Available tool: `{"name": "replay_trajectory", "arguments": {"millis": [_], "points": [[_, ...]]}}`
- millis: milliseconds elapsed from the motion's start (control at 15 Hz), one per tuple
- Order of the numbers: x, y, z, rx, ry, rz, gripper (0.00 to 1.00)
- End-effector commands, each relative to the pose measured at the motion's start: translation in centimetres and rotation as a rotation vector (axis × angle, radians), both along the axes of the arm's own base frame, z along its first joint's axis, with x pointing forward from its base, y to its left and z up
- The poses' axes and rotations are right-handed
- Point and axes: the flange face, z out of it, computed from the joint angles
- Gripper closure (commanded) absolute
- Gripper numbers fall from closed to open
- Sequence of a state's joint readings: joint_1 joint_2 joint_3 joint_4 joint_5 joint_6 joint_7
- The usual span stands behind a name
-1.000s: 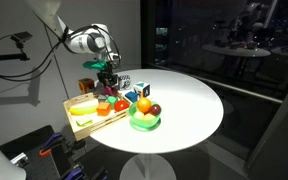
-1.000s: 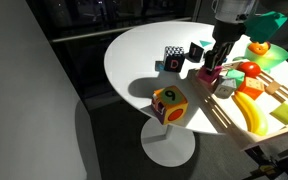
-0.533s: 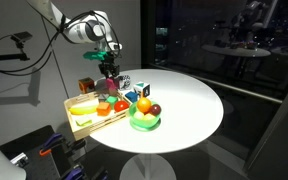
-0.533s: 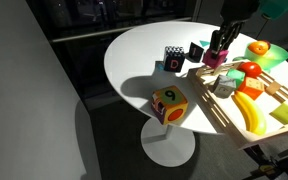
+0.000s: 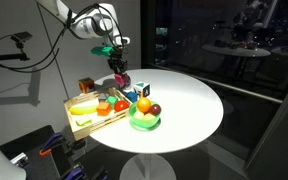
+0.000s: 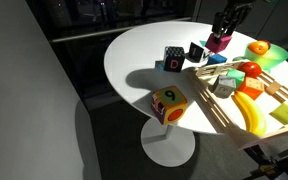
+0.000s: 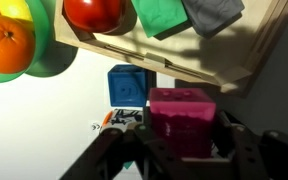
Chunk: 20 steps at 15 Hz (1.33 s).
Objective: Remove the pink block from the box.
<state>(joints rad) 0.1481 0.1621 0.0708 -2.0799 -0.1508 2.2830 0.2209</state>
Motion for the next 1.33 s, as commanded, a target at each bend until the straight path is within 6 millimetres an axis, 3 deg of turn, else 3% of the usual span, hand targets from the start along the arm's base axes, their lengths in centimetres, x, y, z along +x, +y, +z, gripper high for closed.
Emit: {"name": "replay_trajectory", "arguments": {"millis": [0, 267, 800, 1267], "points": [[1.4, -0.3, 0.2, -0.028, -0.038, -0.074, 0.19], [1.5, -0.4, -0.4, -0.061, -0.042, -0.11, 0.0], [-0.8, -0.2, -1.2, -0.081, 0.15, -0.075, 0.0], [-3.5, -0.9, -0.4, -0.044, 0.346, 0.028, 0.0]]}}
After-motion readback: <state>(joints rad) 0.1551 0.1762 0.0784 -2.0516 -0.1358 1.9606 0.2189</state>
